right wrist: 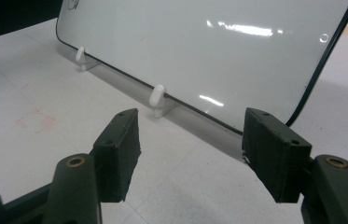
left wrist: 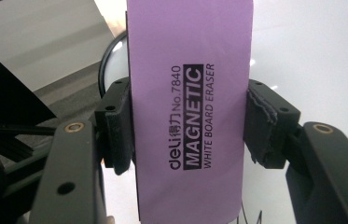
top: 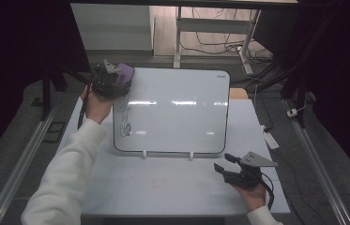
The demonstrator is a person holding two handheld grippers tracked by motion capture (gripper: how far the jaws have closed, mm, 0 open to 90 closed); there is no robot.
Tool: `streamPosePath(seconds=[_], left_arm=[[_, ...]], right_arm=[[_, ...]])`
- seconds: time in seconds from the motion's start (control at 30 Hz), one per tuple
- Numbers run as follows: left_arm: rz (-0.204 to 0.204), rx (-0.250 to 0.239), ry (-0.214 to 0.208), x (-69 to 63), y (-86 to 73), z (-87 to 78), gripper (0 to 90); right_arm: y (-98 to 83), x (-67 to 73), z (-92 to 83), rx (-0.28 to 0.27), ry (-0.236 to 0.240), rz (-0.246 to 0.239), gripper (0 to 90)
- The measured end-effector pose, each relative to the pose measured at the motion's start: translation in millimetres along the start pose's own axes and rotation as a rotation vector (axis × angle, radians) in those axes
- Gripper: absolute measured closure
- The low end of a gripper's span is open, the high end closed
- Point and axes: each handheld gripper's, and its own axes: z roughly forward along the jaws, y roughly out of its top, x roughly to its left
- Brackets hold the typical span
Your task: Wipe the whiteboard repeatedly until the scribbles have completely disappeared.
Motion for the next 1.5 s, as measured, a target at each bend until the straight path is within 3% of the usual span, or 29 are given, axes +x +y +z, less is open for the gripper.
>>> streamPosePath(seconds=[0.1, 0.43, 0.57, 0.7, 0.77, 0.9, 1.2, 1.37, 1.5], left_arm=[[0.012, -0.003, -0.015, -3.9, -0.4, 3.2, 41.0], [0.122, 0.001, -0.081, -31.1, -7.6, 8.2, 41.0], [0.105, -0.005, -0.101, -29.4, -14.2, 6.6, 41.0], [0.084, -0.022, -0.047, -18.3, -11.2, 4.1, 41.1], [0.048, -0.039, -0.034, -8.1, -5.9, 3.4, 41.0], [0.026, -0.066, -0.017, 5.1, 7.0, 1.5, 41.1], [0.116, -0.069, -0.068, -10.9, 11.6, 10.1, 41.1], [0.123, -0.07, -0.079, -12.9, 13.2, 10.6, 41.1], [0.081, -0.102, -0.039, -4.0, 19.6, 7.1, 41.0]], right_arm=[[-0.1, 0.1, -0.2, -0.002, -0.001, -0.001, 36.0], [-0.1, 1.8, 0.9, -0.002, 0.007, -0.009, 36.0], [-0.2, 1.7, 0.8, -0.003, 0.009, -0.008, 36.0], [0.3, 1.8, 0.0, -0.004, 0.005, -0.008, 36.0], [0.6, 2.0, 0.1, -0.006, 0.004, -0.009, 36.0], [1.0, 1.9, 0.4, -0.007, 0.005, -0.013, 36.0], [0.3, 1.0, 0.5, -0.007, 0.013, -0.01, 36.0], [0.4, 2.1, 1.0, -0.008, 0.011, -0.015, 36.0], [0.2, 1.6, 1.4, -0.008, 0.012, -0.014, 36.0]])
